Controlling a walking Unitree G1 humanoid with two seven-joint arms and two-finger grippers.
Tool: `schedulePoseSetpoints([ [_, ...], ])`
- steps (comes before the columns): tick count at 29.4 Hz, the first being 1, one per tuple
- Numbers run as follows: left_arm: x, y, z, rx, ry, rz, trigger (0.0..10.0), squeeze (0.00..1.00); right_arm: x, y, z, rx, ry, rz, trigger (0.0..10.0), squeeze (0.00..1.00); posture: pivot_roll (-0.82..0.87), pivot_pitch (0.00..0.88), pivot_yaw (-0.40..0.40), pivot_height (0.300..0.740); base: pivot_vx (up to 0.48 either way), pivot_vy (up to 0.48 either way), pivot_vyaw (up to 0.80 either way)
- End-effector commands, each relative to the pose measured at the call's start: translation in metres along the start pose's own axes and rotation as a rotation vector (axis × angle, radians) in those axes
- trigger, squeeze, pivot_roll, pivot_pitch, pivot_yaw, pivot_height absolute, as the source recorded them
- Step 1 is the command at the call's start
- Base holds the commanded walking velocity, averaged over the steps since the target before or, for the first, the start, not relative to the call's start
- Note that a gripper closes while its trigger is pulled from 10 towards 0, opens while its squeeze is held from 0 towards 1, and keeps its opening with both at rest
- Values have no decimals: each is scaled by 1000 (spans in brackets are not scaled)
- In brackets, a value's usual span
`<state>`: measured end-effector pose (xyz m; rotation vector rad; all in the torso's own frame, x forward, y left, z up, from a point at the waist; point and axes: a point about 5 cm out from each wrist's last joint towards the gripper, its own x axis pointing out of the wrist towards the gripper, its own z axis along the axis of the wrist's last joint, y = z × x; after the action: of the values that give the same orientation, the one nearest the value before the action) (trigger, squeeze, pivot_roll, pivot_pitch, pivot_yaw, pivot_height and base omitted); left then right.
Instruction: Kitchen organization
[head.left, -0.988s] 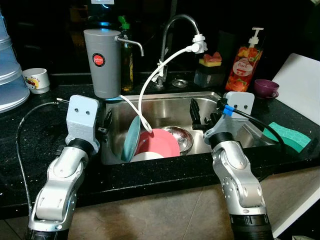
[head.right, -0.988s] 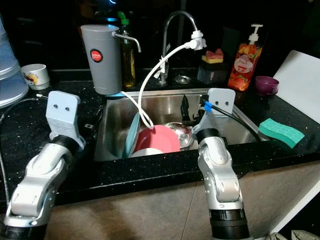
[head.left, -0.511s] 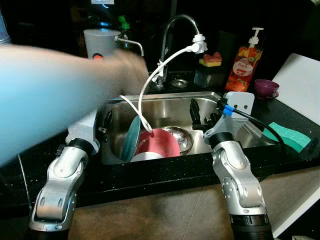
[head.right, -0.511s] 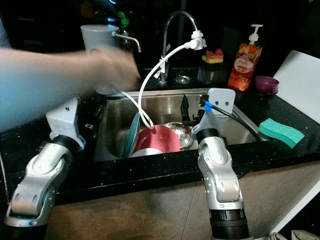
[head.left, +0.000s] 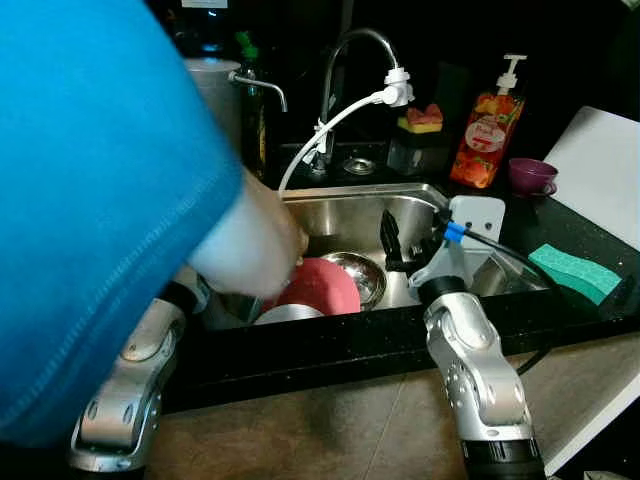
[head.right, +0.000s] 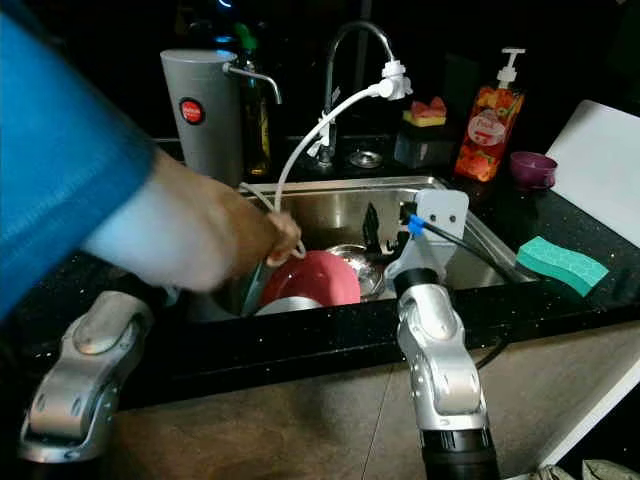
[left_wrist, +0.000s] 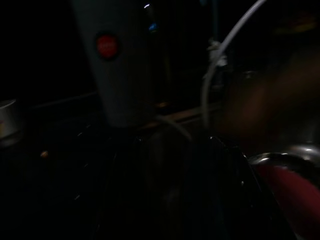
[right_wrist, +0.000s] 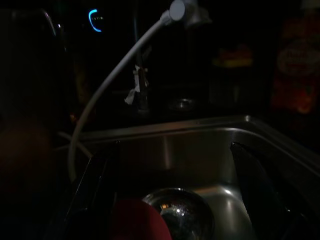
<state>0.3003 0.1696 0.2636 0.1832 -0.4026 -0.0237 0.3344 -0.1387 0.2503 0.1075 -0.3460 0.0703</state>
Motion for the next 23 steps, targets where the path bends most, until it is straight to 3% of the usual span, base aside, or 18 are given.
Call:
schedulePoseSetpoints([
  [1,-4,5,-3,18,11,50,10000,0,-2,-2,-5,-11,13,-9,10000,0,80,72,-52,740,0,0,0],
  [6,-10,14,-12,39,46,100,10000,0,-3,-5,-9,-18,26,-15,10000,0,86,69,-55,740,0,0,0],
  [9,-17,11,-26,-8,111,111,10000,0,-4,-5,-16,-19,54,-5,10000,0,87,64,-54,740,0,0,0],
  [23,-11,1,-19,-2,69,81,10000,0,1,-2,-11,-40,47,28,10000,0,86,51,-58,740,0,0,0],
])
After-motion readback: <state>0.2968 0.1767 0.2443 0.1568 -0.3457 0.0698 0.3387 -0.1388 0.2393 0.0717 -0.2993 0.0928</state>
